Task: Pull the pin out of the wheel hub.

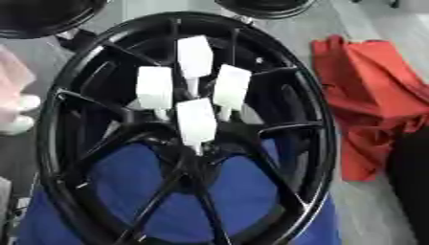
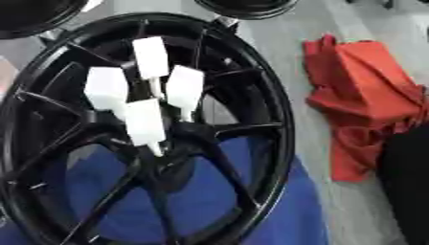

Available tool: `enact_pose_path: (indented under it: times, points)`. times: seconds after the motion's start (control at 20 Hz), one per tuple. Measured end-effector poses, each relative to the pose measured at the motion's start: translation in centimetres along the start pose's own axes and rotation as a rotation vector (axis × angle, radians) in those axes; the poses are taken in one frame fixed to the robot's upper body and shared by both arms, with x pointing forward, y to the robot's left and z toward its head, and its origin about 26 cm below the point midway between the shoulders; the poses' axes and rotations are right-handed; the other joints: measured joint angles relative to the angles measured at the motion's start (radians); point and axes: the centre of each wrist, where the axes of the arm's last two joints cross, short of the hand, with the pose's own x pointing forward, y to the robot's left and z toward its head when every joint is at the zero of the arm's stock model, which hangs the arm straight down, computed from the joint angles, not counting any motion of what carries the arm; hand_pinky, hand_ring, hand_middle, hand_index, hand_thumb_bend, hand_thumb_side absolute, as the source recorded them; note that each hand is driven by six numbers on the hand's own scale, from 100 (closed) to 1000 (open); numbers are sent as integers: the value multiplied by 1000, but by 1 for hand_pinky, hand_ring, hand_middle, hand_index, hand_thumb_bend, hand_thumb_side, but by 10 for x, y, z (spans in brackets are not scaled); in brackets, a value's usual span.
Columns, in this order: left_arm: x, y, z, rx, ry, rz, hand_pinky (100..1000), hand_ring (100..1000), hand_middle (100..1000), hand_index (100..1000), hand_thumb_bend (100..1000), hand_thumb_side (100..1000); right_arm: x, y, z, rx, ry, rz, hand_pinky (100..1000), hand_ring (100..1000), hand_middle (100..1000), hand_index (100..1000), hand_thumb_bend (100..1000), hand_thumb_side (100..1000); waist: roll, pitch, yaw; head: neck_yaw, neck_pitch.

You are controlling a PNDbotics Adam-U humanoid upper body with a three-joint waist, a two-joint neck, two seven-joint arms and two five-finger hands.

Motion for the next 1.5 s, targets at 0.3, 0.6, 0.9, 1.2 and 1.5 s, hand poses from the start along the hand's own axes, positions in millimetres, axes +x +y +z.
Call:
enact_pose_path:
  times: [0.3,0.6,0.9,1.2,1.5]
  points:
    - [0,0,0,0,1,0,835,648,625,749,136,755,0,0,0,1,1,0,596,500,562,663,100,300,-2,-5,-1,-31,-5]
    - [0,0,0,0,1,-1,835,646,624,749,134,755,1,-5,-6,44,-2,61,647,529,589,688,100,283,-6,-6,-4,-33,-10]
    - [0,0,1,-6,7,-3,835,643,624,749,132,756,3,-19,-25,356,-46,326,864,761,738,792,100,409,-14,-9,-4,-24,-7]
    - [0,1,1,-18,15,-13,836,642,625,749,131,756,5,-34,-44,859,-35,639,912,806,767,815,100,421,-21,-12,-4,-12,0]
    - [0,0,1,-36,21,-18,836,642,625,749,131,756,35,-32,-59,975,-123,762,927,814,773,820,100,410,-30,-17,-4,-8,1]
